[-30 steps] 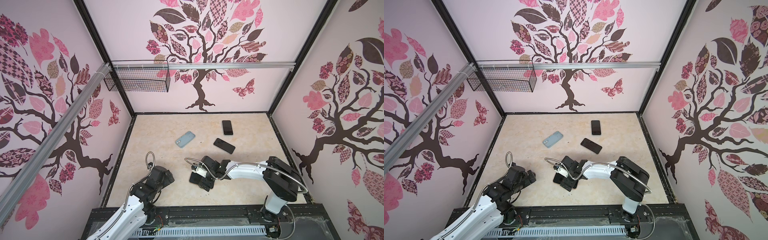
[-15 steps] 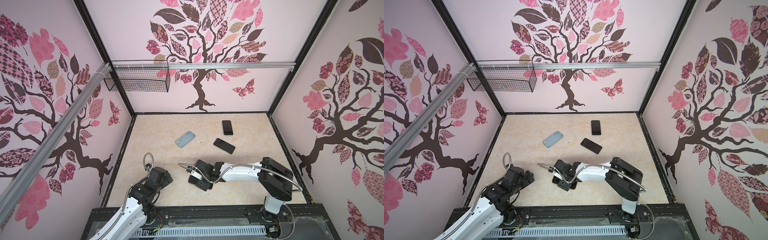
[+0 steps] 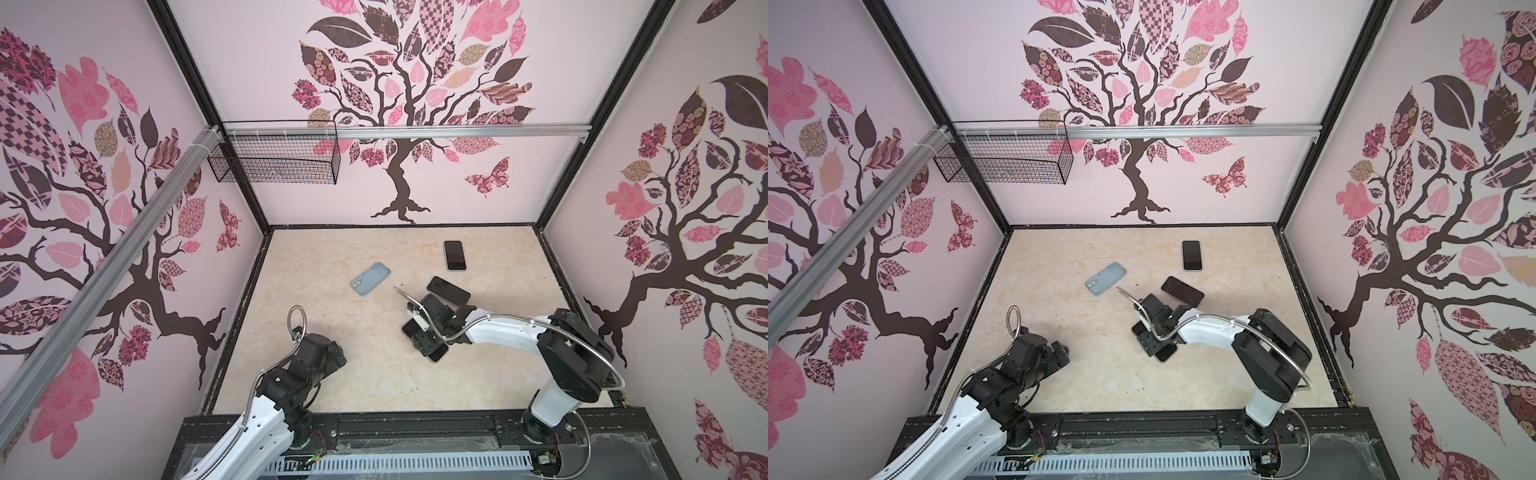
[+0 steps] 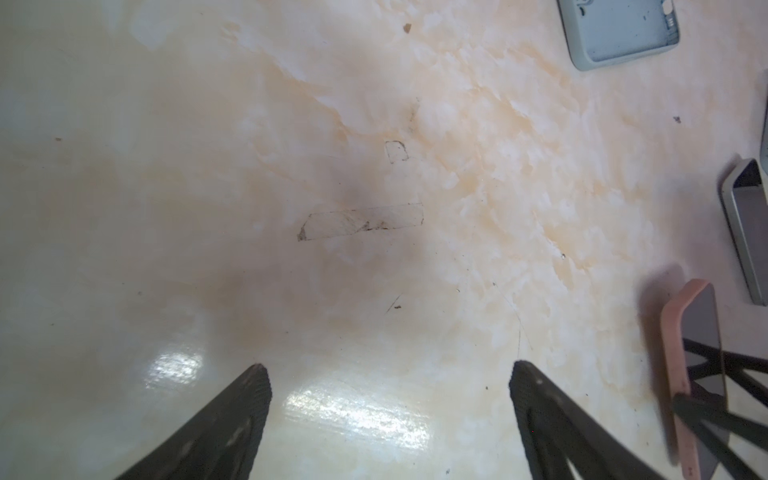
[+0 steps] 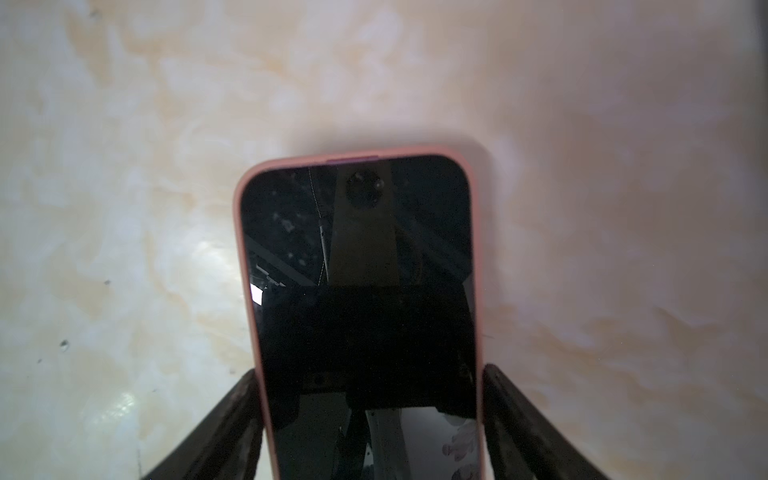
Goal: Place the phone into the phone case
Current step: 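Grasp the pink-cased phone with the right gripper and lift it, then carry the cased phone farther from the robot and set it beside the blue-cased phone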
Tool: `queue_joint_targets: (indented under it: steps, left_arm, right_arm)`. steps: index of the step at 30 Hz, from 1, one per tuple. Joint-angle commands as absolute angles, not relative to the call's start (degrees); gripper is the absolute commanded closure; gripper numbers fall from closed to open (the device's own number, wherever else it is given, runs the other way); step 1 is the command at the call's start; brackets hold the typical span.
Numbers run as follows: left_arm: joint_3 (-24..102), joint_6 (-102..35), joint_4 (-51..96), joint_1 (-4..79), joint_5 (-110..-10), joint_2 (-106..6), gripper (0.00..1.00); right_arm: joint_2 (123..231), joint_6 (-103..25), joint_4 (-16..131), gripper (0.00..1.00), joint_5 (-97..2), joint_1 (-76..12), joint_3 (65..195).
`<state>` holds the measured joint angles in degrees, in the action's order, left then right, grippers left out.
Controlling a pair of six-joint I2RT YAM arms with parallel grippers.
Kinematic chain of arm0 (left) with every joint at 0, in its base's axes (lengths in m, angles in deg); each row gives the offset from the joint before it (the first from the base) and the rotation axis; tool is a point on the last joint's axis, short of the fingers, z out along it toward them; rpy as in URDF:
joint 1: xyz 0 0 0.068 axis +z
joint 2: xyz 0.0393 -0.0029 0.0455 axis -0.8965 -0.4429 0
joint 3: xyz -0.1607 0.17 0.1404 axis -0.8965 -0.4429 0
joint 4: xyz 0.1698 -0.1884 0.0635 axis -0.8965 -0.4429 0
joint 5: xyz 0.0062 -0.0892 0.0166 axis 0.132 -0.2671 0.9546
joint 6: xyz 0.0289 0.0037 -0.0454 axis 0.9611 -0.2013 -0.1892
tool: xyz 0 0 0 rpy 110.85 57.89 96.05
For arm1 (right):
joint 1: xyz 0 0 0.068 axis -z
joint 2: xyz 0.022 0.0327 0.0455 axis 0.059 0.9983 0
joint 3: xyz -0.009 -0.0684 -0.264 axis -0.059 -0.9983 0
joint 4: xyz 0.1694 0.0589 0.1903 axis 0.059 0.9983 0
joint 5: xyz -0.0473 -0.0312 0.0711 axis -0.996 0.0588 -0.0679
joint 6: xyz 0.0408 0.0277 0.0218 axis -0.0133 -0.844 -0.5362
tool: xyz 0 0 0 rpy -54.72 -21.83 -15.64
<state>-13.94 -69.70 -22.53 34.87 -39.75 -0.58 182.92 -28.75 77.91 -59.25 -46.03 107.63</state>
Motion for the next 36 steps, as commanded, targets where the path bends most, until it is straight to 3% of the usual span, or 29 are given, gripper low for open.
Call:
queue_joint_targets:
  steps: [1,13,22,36]
  left_arm:
    - [-14.7,-67.3,-19.4,35.2,-42.5,-0.1,0.06]
    - [-13.3,-66.0,-18.3,35.2,-45.6,-0.3,0.07]
    - [-10.6,-66.1,-18.7,35.2,-49.0,-1.4,0.05]
    - [-10.5,-68.2,-20.8,35.0,-50.8,2.4,0.03]
  right_arm:
    - [178.7,-32.2,78.0,0.84,-58.8,-39.2,111.8]
    - [188.3,-31.9,79.6,0.87,-61.7,-18.9,128.4]
    - [198.6,-29.6,77.8,0.9,-69.5,-12.1,140.1]
    - [216.9,-27.5,81.6,0.88,-66.2,-7.9,159.6]
